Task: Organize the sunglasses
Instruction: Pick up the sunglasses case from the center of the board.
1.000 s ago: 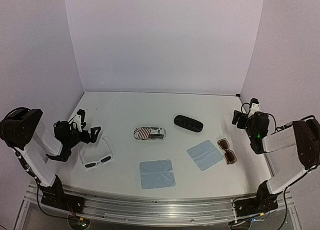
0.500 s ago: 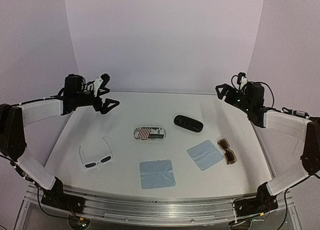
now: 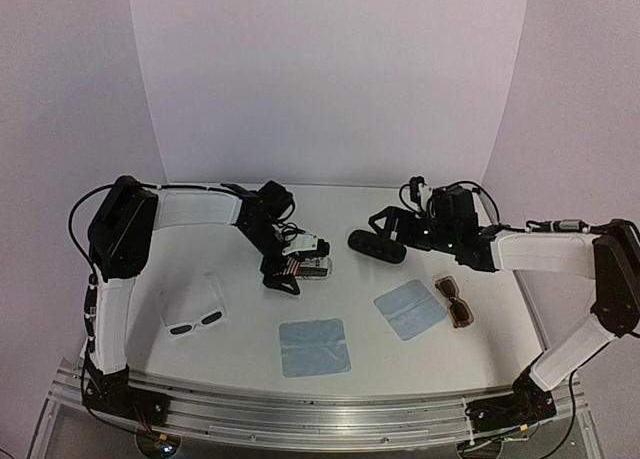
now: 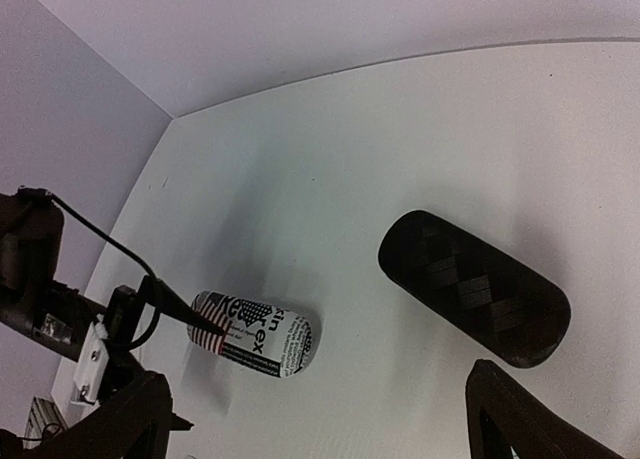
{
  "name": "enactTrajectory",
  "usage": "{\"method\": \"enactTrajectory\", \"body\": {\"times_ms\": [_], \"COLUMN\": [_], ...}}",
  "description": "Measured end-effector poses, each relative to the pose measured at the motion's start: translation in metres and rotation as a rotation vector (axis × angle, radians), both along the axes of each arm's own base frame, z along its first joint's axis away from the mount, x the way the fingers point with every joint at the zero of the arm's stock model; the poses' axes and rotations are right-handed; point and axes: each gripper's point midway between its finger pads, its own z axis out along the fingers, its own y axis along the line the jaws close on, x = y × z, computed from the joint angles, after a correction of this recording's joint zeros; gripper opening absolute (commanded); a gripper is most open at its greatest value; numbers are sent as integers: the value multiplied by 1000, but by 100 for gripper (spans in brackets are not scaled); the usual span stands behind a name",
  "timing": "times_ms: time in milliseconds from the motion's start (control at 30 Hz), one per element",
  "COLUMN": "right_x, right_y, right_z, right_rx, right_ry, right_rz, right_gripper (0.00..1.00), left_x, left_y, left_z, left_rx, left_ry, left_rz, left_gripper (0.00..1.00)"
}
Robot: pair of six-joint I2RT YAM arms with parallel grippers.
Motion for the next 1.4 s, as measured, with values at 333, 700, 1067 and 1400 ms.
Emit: {"method": "enactTrajectory", "body": {"times_ms": [333,700,1067,1400], "right_x": [-13,-17,-13,-14], "right_y": [19,28,36,38], "right_z": [-24,-48,-45,-45], "right_rx": [-17,-41,-28,-23], "right_ry": [53,101,99,100], "right_rz": [63,101,127,136], "right_gripper": [98,98,98,98], "left_x": [27,49,46,46], "left_y": [1,-19,-8,-9], "left_z": [-4,-5,-25,-25], "left_rx": [18,-14,28,27], "left_ry": [-71,-23,48,48], "left_rz": [42,31,31,29], "left_gripper": [100,96,83,63]}}
